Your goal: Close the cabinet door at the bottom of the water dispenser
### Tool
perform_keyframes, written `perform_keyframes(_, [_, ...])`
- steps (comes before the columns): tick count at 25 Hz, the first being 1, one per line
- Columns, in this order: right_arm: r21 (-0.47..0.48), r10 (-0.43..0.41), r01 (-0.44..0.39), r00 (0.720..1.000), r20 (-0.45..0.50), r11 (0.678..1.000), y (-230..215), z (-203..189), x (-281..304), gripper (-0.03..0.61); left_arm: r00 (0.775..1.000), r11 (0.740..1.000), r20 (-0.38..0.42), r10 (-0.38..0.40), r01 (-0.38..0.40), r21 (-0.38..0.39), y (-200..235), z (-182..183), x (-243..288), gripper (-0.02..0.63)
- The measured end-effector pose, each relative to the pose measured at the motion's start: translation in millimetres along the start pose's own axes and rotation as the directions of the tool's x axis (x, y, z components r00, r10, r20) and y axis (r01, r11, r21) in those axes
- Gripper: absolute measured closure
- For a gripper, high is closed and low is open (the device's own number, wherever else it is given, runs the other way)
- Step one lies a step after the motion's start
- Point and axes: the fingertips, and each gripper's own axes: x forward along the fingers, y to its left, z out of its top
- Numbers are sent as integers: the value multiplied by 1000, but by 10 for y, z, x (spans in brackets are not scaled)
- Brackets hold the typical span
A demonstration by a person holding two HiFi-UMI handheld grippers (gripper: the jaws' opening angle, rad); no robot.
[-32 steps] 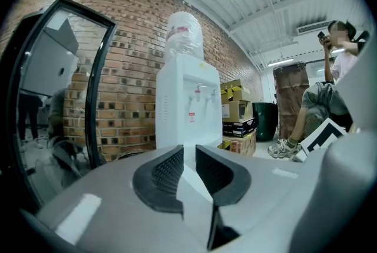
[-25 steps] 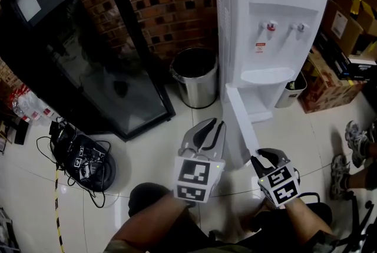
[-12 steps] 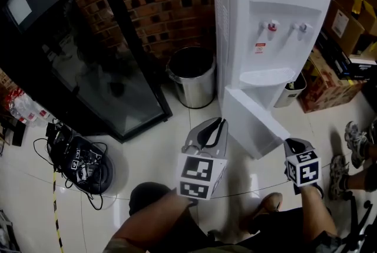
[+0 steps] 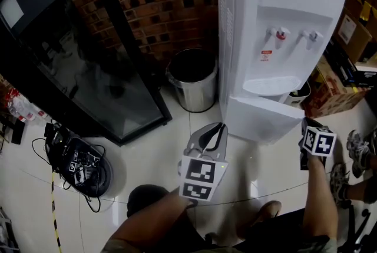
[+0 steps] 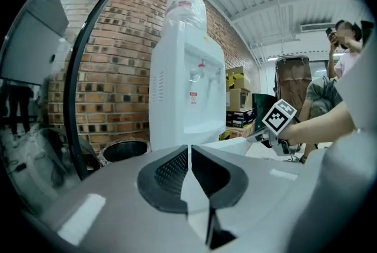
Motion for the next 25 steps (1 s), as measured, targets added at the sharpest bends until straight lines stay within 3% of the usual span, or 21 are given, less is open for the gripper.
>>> perform_keyframes(9, [84, -34, 26, 995, 96, 996, -235, 481, 717, 578, 996, 1000, -85, 25, -24, 15, 316, -228, 330, 596])
perform_keyframes(16, [97, -18, 9, 996, 90, 995, -182, 569, 1015, 577, 993, 999, -113, 25, -20, 47, 503, -284, 512, 596])
perform_keyframes(22, [153, 0, -14, 996, 86, 988, -196, 572, 969, 577, 997, 999, -77, -12, 16, 46, 441, -133, 547, 597])
perform_keyframes(25, [122, -1, -11, 995, 96, 992, -128, 626, 805, 577, 999, 999, -37, -33, 34, 37, 357, 3, 471, 598])
